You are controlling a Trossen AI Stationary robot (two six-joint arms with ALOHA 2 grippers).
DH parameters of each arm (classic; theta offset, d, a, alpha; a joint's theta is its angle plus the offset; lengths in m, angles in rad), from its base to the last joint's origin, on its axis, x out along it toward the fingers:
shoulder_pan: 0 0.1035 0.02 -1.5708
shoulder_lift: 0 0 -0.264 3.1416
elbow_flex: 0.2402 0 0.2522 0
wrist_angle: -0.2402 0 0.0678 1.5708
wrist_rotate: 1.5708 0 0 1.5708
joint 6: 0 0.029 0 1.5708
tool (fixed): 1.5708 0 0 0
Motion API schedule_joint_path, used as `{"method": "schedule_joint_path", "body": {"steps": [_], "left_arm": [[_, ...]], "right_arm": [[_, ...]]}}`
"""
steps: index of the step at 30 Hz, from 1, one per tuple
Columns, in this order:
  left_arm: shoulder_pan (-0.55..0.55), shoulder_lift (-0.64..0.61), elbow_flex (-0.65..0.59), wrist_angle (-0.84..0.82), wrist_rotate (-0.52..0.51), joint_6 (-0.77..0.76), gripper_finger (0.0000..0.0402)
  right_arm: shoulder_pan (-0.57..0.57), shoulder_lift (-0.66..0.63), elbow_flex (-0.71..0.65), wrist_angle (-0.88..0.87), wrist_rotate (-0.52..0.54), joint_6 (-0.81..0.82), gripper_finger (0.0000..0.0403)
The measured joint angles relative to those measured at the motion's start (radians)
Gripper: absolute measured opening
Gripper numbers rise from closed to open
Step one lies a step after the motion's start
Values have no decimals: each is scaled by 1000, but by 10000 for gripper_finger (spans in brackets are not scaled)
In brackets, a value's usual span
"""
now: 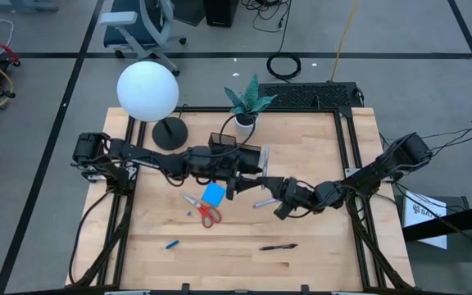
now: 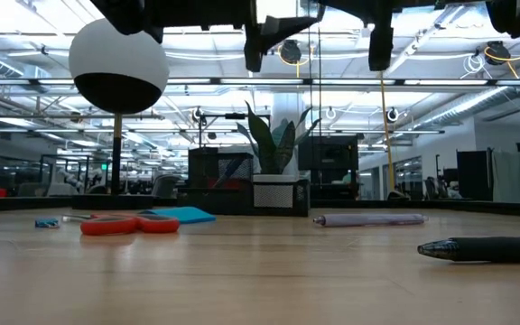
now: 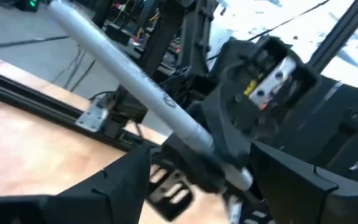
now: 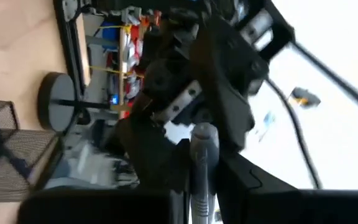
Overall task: Pick and place office supplies into organizer
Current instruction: Put the gray pen into the desk organizer
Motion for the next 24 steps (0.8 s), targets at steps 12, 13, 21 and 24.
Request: {"method": "schedule_joint_path", "body": {"steps": [12, 13, 21, 24], "left_arm": [[43, -104, -1, -272, -174, 241, 227], [39, -125, -1, -293, -189, 259, 224], [-35, -264, -39, -306, -376, 382, 201], [-57, -340, -92, -299, -442, 426, 192]], "right_arm": [[-131, -171, -1, -223, -10, 528, 35], [-152, -188, -1, -252, -28, 581, 35], [-397, -246, -1, -451, -494, 1081, 35], [-494, -229, -1, -464, -659, 1220, 35]]}}
